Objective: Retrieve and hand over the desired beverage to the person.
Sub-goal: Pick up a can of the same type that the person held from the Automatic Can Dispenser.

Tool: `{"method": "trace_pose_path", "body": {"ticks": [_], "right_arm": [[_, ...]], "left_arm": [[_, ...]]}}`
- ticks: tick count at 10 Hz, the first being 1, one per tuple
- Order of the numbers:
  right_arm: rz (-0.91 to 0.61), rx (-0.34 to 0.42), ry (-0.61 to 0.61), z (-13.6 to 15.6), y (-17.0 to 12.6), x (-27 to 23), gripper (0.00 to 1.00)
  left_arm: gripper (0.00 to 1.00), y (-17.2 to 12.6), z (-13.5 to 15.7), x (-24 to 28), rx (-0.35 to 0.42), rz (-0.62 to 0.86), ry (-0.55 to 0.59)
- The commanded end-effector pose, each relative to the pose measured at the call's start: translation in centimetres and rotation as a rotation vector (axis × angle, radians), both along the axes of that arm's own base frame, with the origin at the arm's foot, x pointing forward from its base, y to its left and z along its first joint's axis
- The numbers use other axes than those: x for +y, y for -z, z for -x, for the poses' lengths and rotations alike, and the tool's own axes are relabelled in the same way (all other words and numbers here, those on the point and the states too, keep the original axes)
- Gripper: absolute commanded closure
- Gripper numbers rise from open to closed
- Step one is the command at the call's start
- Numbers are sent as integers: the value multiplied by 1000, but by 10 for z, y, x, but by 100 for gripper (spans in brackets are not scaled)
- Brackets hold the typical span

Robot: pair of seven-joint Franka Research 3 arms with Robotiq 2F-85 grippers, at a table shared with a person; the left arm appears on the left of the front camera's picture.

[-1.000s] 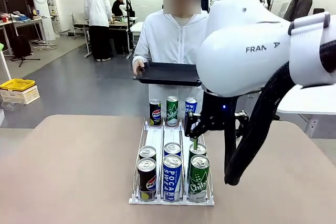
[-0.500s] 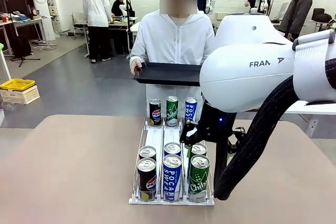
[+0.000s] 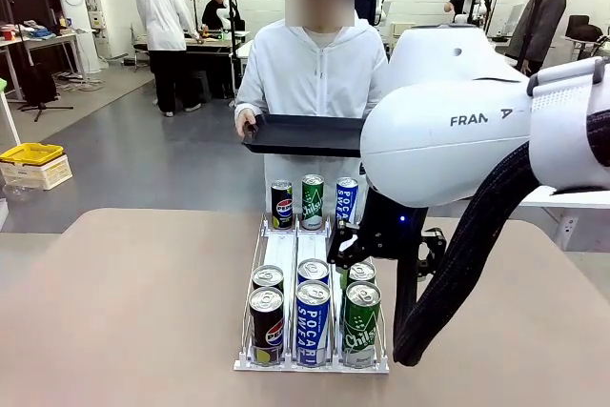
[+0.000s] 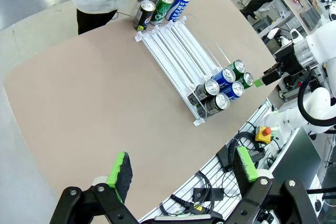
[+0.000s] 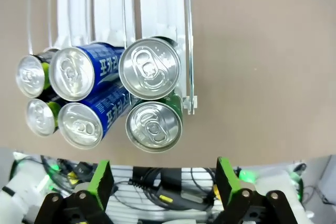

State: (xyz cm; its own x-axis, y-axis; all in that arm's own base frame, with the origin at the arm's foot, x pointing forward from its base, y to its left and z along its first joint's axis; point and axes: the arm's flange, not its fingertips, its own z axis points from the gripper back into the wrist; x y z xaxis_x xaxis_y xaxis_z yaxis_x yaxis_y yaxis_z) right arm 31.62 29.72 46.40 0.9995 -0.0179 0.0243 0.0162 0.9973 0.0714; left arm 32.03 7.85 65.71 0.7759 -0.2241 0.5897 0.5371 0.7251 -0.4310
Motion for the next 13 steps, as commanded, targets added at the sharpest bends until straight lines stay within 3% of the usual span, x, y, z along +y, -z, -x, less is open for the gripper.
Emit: {"method": "trace_pose_path", "body": {"ticks": [1,6,13], "right_arm": [[13,-20,-59,-6,15,1,0],[-16,-16,-65,-18,39,9,0],[25,-5,-40,-17,44,5,0]], "left_arm": [[0,-1,0,1,-14,12,21],[0,-1,0,1,-14,12,21],[0,-1,0,1,-14,12,21]]}}
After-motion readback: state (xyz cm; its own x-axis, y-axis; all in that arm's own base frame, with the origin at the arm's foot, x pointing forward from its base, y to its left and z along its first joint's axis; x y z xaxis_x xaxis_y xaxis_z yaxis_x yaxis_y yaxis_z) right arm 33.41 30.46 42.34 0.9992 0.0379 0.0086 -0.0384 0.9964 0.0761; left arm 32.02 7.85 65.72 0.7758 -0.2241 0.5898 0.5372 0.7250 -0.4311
